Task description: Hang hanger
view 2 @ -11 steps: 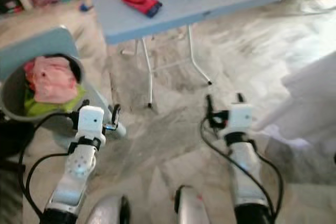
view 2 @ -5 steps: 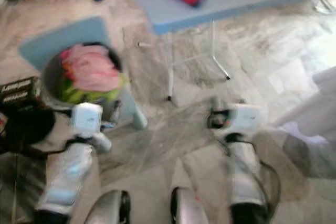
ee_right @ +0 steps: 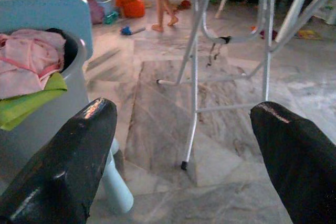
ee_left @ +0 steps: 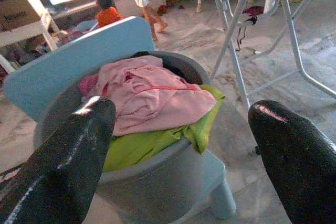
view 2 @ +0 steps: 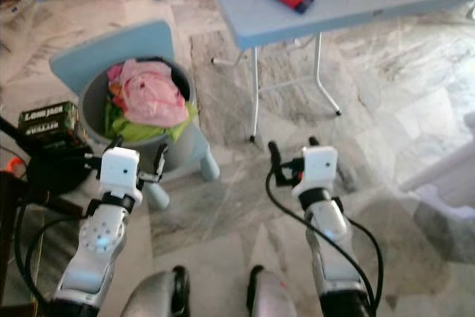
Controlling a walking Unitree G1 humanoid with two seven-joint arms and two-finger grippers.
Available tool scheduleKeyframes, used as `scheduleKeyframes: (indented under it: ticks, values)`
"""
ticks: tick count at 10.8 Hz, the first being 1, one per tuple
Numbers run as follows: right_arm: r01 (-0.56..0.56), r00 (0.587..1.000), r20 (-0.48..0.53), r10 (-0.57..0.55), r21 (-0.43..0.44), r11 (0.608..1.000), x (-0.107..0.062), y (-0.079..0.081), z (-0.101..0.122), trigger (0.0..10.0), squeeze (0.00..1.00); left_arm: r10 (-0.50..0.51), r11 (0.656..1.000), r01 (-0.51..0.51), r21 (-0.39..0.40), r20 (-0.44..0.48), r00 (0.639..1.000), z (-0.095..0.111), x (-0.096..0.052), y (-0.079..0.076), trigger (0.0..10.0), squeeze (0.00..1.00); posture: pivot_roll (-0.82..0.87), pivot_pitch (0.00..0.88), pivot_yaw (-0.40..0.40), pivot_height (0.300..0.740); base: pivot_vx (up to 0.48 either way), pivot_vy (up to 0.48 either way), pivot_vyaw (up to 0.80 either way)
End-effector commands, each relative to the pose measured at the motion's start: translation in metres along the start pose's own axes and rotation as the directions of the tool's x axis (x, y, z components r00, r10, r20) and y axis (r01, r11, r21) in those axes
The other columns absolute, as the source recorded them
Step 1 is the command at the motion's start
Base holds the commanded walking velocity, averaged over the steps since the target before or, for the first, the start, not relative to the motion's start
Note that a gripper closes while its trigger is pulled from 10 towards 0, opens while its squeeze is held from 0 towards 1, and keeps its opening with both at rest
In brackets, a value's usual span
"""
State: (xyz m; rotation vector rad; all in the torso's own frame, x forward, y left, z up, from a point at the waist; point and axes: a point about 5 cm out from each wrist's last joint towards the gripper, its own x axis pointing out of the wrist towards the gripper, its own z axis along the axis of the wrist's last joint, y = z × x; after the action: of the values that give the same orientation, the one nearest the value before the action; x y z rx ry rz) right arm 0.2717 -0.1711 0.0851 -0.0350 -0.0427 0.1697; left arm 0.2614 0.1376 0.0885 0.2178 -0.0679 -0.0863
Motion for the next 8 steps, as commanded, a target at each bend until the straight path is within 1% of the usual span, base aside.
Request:
scheduleKeyframes:
  ticks: [1,4,6,8]
  values:
    - [-0.006,1.0,0.014,0.006,-0.003,1.0,-0.0005,0.0,0.0031,10.0,0.0,-0.016,1.0,0.016,-0.009,-0.005,1.0,-0.002,-0.0023,0.0,10.0,0.0,-0.02,0.211,-0.017,0.74,0.472,0.0,0.0]
    - [-0.015,1.0,0.02,0.015,-0.023,1.0,-0.0006,-0.0012,0.0055,10.0,0.0,-0.022,1.0,0.022,-0.008,-0.007,1.0,-0.002,-0.0023,-0.0015,10.0,0.0,-0.02,0.21,-0.019,0.74,0.472,0.0,0.0]
    - [-0.035,0.999,0.031,0.036,-0.047,0.998,-0.0011,0.0009,0.0069,10.0,0.0,-0.023,1.0,0.023,-0.011,-0.012,1.0,-0.0028,-0.0021,-0.0022,10.0,0.0,-0.02,0.21,-0.019,0.74,0.472,0.0,0.0]
    - [-0.035,0.999,0.03,0.037,-0.043,0.998,-0.0016,0.0018,0.0064,10.0,0.0,-0.017,1.0,0.017,-0.008,-0.014,1.0,-0.003,-0.0024,-0.0019,10.0,0.0,-0.02,0.21,-0.019,0.74,0.424,0.0,0.0]
